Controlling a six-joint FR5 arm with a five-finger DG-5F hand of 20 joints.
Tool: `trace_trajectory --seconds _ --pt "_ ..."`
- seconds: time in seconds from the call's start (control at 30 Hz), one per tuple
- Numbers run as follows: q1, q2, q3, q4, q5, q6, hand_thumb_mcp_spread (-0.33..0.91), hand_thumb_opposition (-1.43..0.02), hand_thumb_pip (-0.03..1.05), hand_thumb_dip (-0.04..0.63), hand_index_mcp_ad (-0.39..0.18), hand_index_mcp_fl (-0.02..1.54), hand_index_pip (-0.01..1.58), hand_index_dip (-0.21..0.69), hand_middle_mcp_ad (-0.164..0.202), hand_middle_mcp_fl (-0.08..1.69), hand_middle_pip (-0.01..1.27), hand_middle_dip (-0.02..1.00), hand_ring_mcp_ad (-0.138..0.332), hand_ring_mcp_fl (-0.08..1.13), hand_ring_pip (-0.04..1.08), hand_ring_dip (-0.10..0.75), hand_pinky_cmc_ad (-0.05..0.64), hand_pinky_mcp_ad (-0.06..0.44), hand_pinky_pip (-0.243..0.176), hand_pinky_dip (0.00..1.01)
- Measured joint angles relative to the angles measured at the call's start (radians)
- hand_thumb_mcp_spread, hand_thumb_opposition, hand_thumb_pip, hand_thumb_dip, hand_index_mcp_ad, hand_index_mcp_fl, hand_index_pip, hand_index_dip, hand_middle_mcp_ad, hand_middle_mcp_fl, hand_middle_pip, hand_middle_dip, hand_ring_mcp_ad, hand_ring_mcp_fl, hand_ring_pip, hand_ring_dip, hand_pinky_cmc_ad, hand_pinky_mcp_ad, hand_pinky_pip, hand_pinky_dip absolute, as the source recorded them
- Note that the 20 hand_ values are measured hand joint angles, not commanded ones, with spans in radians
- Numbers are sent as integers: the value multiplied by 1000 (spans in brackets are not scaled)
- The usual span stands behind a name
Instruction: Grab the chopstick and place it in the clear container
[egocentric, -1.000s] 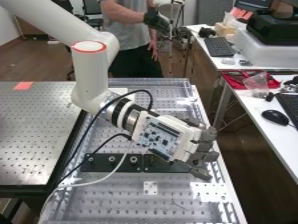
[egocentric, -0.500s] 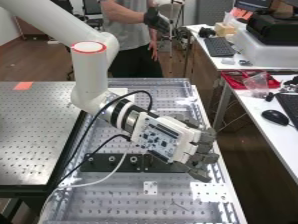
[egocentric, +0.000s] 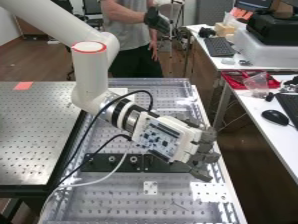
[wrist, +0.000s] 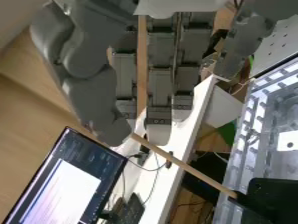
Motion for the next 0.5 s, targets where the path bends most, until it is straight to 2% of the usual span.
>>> trace_trajectory --seconds 0.13,0.17,0.23,0.33,0.5 --pt "-1 0 3 -1 4 -13 583 -939 583 265 -103 548 1386 -28 45 775 710 663 9 618 152 546 374 243 45 202" --pt "-1 0 4 -1 5 -17 593 -944 581 265 -103 545 1389 -28 45 770 710 660 9 614 148 546 374 243 59 202" --pt "-1 0 5 -1 6 -27 595 -949 581 265 -103 559 1386 -28 45 810 710 660 9 632 145 546 375 243 61 204" --pt "0 1 6 1 12 -51 595 -951 581 265 -103 564 1386 -28 42 840 712 660 9 667 138 546 377 246 75 202" --pt "3 5 8 14 27 -102 614 -953 578 265 -101 600 1344 -45 42 923 705 660 10 737 113 546 380 246 73 190"
